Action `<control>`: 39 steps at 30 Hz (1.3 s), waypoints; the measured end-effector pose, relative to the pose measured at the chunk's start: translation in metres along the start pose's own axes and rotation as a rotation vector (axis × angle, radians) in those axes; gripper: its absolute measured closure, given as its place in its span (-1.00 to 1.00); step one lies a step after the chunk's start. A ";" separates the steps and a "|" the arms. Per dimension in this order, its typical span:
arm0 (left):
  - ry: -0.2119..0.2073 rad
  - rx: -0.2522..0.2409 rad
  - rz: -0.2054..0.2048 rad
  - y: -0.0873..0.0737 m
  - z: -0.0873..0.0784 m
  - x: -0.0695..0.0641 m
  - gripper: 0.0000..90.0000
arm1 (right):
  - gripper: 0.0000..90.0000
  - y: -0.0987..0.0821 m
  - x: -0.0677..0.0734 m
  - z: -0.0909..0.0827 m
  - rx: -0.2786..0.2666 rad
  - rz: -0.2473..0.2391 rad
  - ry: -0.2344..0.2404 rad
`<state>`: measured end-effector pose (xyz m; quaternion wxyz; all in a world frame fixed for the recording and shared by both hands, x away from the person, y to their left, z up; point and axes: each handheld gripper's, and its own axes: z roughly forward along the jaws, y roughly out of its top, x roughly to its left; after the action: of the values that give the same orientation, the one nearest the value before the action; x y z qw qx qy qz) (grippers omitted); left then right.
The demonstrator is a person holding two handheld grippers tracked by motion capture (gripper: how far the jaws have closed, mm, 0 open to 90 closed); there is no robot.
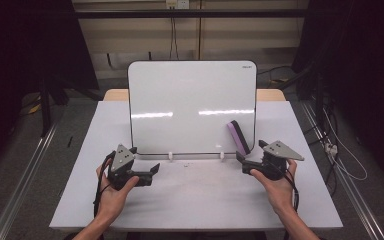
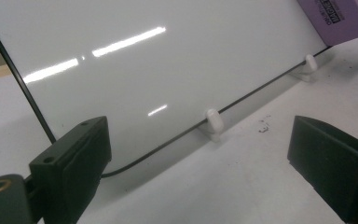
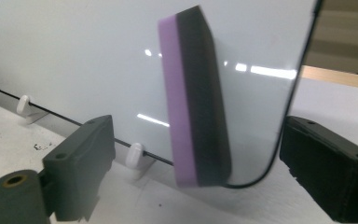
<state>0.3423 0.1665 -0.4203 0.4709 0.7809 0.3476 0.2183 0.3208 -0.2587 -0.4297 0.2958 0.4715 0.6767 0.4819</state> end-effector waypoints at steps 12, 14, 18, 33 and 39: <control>0.059 0.033 -0.064 -0.016 -0.017 0.013 -0.87 | -0.93 -0.017 -0.017 -0.033 0.015 0.036 -0.015; 0.067 0.038 -0.066 -0.017 -0.018 0.016 -0.87 | -0.92 -0.020 -0.019 -0.037 0.018 0.039 -0.025; 0.083 0.043 -0.059 -0.020 -0.022 0.019 -0.87 | -0.92 -0.026 -0.022 -0.044 0.030 0.042 -0.044; 0.117 0.010 -0.093 -0.031 -0.032 0.025 -0.87 | -0.91 -0.050 -0.033 -0.066 0.010 0.076 -0.118; 0.112 0.008 -0.103 -0.031 -0.033 0.027 -0.87 | -0.90 -0.051 -0.036 -0.066 0.002 0.092 -0.133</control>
<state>0.3276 0.2161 -0.4323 0.4581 0.7504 0.4142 0.2357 0.2600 -0.3209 -0.4553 0.3172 0.5334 0.6335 0.4621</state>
